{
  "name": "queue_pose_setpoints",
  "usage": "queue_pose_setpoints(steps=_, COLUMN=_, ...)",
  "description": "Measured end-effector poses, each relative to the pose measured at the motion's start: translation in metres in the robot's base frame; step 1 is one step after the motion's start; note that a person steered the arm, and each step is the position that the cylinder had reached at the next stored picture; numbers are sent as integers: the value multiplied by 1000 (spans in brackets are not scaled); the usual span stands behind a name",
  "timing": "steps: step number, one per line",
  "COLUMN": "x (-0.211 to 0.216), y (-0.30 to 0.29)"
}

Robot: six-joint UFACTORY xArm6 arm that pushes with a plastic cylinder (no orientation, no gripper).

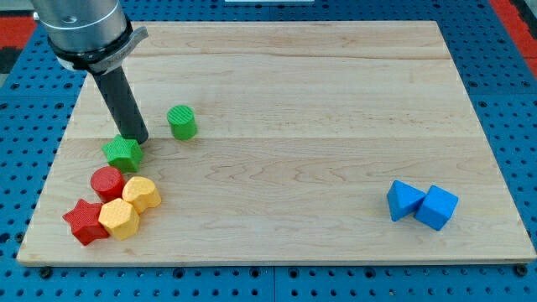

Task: Push the green circle to the right of the green star

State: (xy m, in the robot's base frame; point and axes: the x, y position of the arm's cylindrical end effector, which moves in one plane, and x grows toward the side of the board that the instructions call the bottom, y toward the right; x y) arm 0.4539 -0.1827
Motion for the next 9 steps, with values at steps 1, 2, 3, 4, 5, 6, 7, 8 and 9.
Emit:
queue_pose_setpoints(steps=1, x=22, y=0)
queue_pose_setpoints(steps=2, x=22, y=0)
queue_pose_setpoints(steps=3, x=13, y=0)
queue_pose_setpoints(steps=4, x=-47, y=0)
queue_pose_setpoints(steps=5, x=-86, y=29)
queue_pose_setpoints(steps=6, x=-79, y=73)
queue_pose_setpoints(steps=7, x=-61, y=78)
queue_pose_setpoints(steps=8, x=-37, y=71)
queue_pose_setpoints(steps=9, x=-34, y=58)
